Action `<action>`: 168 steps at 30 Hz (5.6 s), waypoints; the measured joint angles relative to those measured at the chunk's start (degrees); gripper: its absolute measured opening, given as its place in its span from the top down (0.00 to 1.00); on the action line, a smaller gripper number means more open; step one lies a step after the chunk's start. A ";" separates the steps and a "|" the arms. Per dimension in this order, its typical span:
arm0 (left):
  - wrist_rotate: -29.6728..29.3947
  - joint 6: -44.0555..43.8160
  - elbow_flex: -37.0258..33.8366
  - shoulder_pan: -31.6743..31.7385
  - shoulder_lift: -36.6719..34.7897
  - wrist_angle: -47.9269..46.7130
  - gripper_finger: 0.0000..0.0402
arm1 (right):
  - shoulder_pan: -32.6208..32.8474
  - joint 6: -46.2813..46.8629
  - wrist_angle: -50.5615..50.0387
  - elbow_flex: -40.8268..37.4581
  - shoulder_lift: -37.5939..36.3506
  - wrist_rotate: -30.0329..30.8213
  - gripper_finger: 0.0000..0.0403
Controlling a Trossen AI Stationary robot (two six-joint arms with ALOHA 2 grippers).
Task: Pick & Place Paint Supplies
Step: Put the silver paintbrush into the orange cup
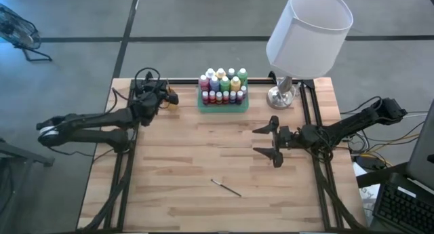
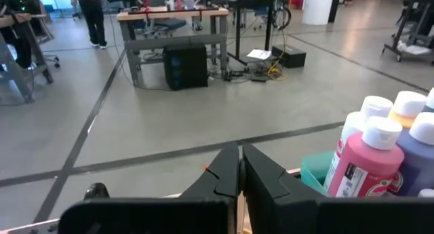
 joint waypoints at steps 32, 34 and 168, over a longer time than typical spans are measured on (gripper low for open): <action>0.56 -5.76 -4.68 0.46 9.62 9.12 0.82 | 0.00 -0.17 -0.35 0.00 -0.02 1.31 0.27; 1.03 -5.38 -4.39 0.46 9.52 9.12 0.75 | 0.00 -0.12 -0.37 0.00 -0.02 1.31 0.26; 44.27 -1.86 32.89 -47.89 54.38 -21.20 0.93 | 0.00 -0.63 -1.21 0.00 -0.02 1.26 0.30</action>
